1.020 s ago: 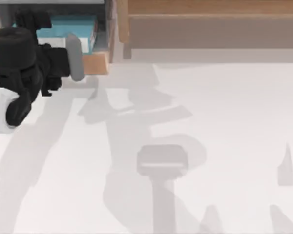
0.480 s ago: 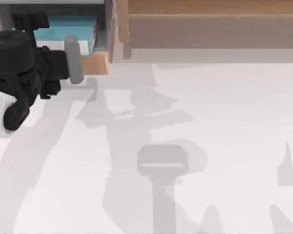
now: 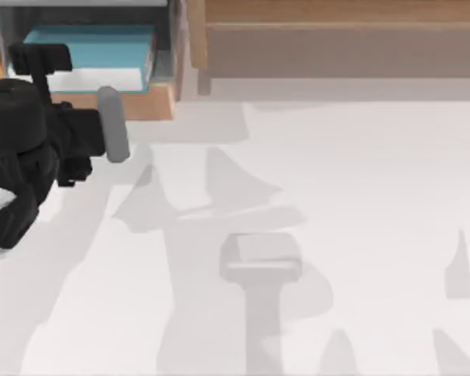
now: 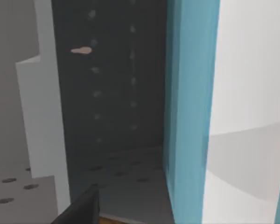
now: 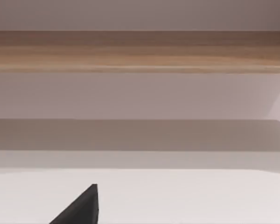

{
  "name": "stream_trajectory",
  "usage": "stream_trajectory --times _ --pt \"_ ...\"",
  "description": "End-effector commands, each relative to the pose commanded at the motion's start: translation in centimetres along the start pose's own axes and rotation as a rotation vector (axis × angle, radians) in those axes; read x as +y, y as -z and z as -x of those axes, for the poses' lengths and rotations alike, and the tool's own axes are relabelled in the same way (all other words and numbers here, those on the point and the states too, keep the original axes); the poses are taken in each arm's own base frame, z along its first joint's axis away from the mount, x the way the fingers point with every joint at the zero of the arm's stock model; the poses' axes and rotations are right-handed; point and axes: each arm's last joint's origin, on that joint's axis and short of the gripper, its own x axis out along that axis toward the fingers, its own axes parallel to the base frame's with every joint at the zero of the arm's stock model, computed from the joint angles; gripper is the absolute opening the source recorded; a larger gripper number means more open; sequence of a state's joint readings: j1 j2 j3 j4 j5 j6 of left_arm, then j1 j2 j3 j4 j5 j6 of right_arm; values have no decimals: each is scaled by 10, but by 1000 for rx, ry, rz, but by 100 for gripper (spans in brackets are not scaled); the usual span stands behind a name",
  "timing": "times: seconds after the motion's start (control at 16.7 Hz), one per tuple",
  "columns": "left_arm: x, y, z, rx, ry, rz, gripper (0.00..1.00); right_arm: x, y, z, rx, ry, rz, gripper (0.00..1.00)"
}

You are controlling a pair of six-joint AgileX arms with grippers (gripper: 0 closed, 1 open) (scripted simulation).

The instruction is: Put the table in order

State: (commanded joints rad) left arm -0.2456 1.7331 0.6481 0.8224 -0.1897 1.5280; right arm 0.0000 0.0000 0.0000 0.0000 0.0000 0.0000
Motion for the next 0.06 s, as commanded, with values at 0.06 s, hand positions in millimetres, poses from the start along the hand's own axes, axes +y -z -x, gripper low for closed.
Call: stream_trajectory --times 0.06 --pt "0 0 2 0 -4 -1 100 0 0 0 0 0 0 100"
